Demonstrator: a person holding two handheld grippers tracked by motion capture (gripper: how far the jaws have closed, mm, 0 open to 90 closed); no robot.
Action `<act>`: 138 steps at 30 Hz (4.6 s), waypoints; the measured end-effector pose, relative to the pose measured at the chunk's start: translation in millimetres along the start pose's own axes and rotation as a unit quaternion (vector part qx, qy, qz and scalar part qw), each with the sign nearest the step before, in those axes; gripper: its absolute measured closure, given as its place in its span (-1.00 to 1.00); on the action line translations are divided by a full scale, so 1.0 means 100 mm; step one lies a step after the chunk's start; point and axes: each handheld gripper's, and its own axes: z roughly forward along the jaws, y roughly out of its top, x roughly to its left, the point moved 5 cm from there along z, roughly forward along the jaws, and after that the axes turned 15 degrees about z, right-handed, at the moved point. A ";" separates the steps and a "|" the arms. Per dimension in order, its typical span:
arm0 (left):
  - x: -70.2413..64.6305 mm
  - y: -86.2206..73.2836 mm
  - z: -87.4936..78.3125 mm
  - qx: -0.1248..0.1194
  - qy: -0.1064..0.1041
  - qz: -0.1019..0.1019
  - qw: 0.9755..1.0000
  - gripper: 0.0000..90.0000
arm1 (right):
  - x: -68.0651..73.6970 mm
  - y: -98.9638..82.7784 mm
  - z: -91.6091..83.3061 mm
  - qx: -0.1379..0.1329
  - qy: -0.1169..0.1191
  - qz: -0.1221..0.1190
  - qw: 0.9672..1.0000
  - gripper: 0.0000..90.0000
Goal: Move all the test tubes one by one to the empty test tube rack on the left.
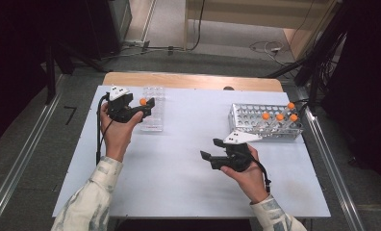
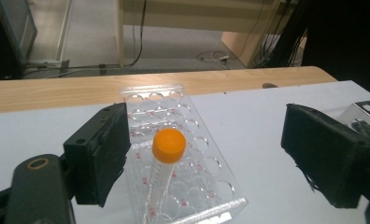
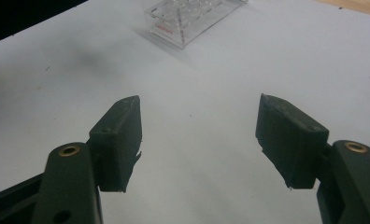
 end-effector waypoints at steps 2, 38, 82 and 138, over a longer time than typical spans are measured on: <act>-0.03 -0.01 -0.04 0.003 -0.008 -0.001 1.000 -0.68 | -0.03 0.01 -0.02 -0.003 -0.003 0.002 1.000 -0.33; -0.45 -0.35 -0.29 -0.009 -0.060 0.006 0.998 -0.86 | -1.31 -0.13 -1.04 -0.086 -0.154 0.095 0.980 -0.31; -0.59 -0.42 -0.32 -0.001 -0.102 0.008 0.995 -0.94 | -2.27 0.08 -1.05 -0.125 -0.265 0.138 0.946 0.45; -0.62 -0.45 -0.35 0.020 -0.108 0.009 0.994 -0.92 | -0.97 0.10 -1.05 -0.100 -0.137 0.056 0.984 0.59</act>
